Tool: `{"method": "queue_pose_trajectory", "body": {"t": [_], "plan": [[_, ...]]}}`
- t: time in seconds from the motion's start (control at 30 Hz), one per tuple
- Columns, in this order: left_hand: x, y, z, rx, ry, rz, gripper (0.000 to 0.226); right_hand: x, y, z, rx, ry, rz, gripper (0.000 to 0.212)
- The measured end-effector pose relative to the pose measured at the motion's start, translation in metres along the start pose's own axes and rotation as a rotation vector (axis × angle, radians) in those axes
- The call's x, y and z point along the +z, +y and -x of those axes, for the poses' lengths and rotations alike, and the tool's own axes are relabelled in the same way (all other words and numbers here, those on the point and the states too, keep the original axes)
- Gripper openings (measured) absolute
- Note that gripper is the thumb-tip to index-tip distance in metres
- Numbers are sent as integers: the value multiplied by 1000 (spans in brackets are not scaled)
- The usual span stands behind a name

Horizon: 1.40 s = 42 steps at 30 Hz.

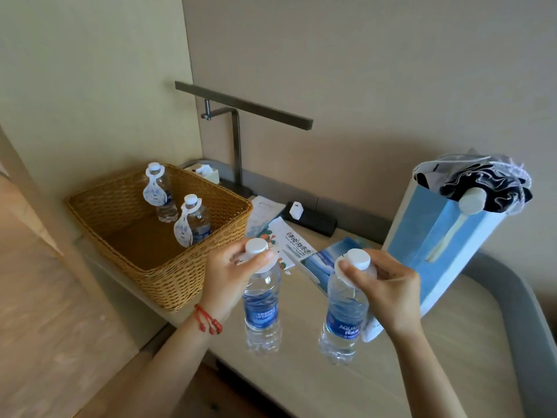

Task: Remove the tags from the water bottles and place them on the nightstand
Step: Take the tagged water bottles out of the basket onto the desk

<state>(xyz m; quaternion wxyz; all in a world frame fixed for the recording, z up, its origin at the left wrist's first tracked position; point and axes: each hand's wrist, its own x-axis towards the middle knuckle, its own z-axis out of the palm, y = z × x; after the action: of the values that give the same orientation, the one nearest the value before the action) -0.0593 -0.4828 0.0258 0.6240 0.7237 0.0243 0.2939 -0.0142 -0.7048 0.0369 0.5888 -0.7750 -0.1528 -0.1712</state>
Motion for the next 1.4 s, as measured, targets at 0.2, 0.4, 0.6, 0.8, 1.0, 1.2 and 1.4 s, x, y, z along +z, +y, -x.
{"method": "queue_pose_trajectory", "body": {"t": [0.2, 0.4, 0.6, 0.8, 1.0, 1.2, 1.4], "plan": [[7, -40, -35, -13, -82, -73, 19, 21, 36, -23, 44, 35, 41, 17], [19, -83, -70, -7, -114, -112, 16, 50, 78, -46, 127, 106, 52, 18], [29, -119, -97, -48, -78, -134, 22, 71, 115, -60, 164, 180, 94, 20], [34, -142, -105, -97, -76, -160, 33, 76, 132, -66, 185, 178, 142, 23], [34, -149, -107, -114, -90, -174, 25, 74, 137, -63, 189, 135, 209, 25], [33, -144, -104, -170, -121, -193, 27, 65, 133, -64, 240, 16, 274, 31], [27, -128, -93, -190, -161, -228, 36, 59, 121, -60, 271, -93, 306, 40]]}}
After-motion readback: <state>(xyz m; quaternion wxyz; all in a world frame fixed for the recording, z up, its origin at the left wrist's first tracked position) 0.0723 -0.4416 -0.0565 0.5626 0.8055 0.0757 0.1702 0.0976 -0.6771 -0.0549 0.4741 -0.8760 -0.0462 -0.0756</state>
